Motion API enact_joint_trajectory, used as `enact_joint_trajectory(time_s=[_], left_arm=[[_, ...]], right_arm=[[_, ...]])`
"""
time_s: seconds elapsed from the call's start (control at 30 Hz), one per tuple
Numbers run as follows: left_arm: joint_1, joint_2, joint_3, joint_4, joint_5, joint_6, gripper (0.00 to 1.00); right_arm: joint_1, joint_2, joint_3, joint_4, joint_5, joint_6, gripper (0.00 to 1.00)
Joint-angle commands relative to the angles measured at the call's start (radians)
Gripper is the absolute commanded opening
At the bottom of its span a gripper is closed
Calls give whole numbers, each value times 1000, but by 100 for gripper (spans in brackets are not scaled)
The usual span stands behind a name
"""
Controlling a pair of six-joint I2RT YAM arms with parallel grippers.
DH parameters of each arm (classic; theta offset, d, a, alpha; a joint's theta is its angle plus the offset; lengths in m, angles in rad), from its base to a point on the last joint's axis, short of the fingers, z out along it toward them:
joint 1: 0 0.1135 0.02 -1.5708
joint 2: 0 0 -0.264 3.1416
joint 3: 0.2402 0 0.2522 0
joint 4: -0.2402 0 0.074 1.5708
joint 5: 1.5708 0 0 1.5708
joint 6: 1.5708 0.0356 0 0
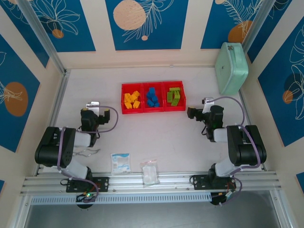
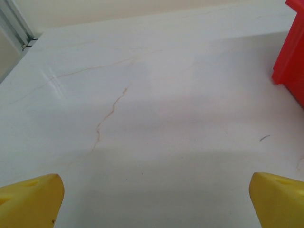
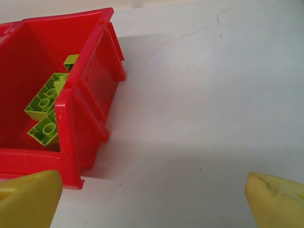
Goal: Sort the legos into containers by color
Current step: Reset both arms
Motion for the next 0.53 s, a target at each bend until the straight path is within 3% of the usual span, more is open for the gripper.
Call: enact_joint_trajectory(time_s=[0.0, 0.5], left_arm=[[1, 9, 2, 59, -13, -10, 99], [-1, 5, 2, 57, -11, -10, 99]], right_arm=[[-3, -11, 26, 5, 4, -13, 99], [-2, -11, 26, 3, 7, -14, 99]])
